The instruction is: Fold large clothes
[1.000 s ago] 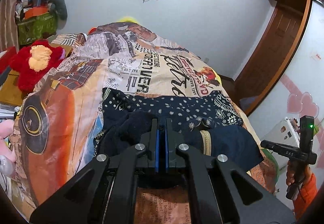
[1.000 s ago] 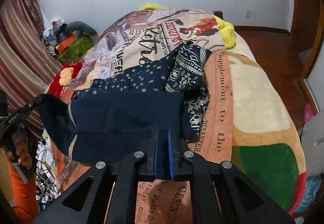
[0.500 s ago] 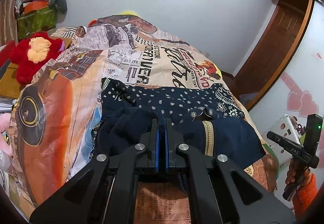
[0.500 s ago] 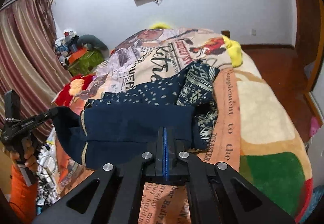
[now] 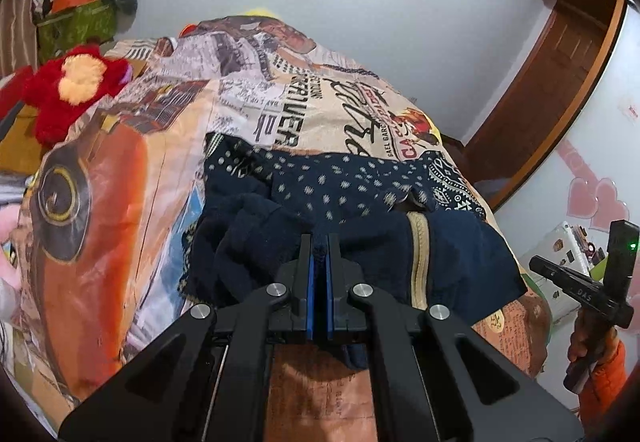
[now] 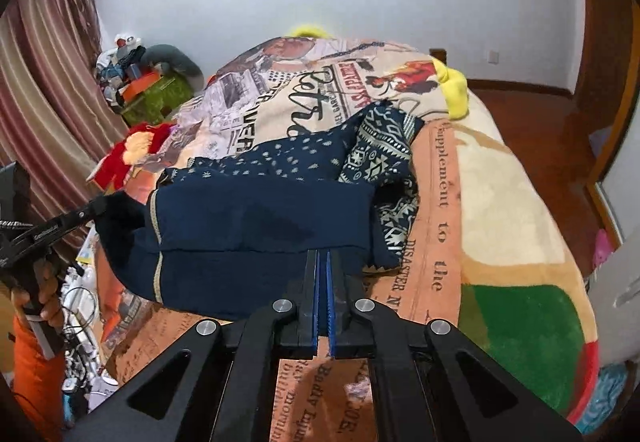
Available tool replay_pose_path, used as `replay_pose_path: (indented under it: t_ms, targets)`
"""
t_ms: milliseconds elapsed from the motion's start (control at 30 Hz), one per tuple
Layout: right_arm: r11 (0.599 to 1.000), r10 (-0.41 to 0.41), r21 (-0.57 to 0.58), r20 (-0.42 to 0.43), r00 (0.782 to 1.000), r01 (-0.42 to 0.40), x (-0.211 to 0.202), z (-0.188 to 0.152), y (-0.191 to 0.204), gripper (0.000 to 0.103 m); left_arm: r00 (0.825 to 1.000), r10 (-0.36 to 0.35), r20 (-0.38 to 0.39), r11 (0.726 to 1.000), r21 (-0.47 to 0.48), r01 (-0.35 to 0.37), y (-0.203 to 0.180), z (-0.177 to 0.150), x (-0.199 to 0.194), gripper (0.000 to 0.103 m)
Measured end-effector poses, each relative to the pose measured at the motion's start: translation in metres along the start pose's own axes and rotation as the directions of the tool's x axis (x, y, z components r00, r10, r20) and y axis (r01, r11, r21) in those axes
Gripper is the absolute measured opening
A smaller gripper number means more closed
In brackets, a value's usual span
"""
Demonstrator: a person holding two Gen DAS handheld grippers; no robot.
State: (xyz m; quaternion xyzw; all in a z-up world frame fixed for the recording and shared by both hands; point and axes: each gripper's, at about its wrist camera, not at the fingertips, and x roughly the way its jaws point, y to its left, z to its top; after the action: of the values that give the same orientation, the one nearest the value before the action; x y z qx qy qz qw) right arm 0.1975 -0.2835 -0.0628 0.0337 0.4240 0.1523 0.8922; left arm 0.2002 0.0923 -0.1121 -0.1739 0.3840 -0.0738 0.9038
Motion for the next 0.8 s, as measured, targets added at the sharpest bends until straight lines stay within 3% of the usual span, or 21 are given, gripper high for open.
replay_pose_path:
  t_ms: [167,333,433,633,800]
  targets:
    - [0.999,0.021,0.042,-0.070,0.997,-0.018,0.014,-0.002,-0.013,0.000,0.999,0.025,-0.033,0.999,-0.034,-0.026,0.017,-0.018,-0.004,0.003]
    - [0.996,0.018,0.085,-0.024,1.000,-0.016,0.008,-0.003,-0.032,0.000,0.988,0.085,-0.126,0.993,-0.075,-0.095,0.041,-0.042,0.010,0.003]
    - [0.999,-0.005,0.043,0.000,1.000,0.005,0.002,-0.005,-0.027,0.000,0.987,0.048,-0.155,0.991,-0.115,-0.067,0.047,-0.050,0.012,0.003]
    - [0.998,0.047,0.038,-0.028,0.999,-0.046,0.003,0.000,-0.024,0.000,1.000,-0.014,-0.024,1.000,-0.017,0.013,0.007,-0.007,-0.013,0.003]
    - [1.000,0.019,0.000,-0.055,0.998,-0.019,0.004,0.005,-0.015,0.000,0.996,-0.079,0.045,0.993,0.095,0.074,-0.038,0.047,-0.014,0.003]
